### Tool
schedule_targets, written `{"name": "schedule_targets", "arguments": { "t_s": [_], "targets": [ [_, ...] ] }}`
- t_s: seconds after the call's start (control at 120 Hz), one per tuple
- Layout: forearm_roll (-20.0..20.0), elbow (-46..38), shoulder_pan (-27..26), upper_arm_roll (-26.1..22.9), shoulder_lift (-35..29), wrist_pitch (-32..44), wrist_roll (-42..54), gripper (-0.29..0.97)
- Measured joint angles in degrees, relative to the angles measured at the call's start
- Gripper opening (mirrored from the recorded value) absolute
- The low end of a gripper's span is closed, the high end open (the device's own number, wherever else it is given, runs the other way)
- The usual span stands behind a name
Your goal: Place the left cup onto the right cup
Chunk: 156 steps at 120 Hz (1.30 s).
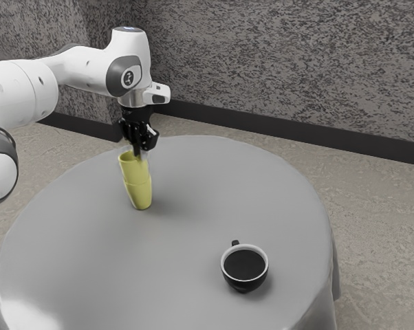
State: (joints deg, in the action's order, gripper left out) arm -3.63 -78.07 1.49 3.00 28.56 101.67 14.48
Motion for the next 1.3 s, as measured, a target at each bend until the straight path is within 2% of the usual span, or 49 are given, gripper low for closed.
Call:
{"name": "schedule_targets", "arguments": {
  "t_s": [0.092,0.192,0.492,0.8,0.992,1.3],
  "targets": [
    [0.1,0.0,0.0,-0.13,-0.17,-0.32,-0.08,0.3],
    [0.16,-0.02,-0.02,-0.31,-0.67,-0.84,-0.19,0.42],
    [0.23,-0.86,-1.35,-0.46,-6.52,-3.1,-0.64,0.59],
    [1.1,-5.18,-3.34,0.06,-14.98,-6.58,-0.93,0.66],
    [2.41,-10.64,-7.3,4.05,-21.51,-8.64,-1.09,0.67],
    [2.93,-13.04,-10.87,7.05,-25.77,-11.34,-3.06,0.68]
  ]
}}
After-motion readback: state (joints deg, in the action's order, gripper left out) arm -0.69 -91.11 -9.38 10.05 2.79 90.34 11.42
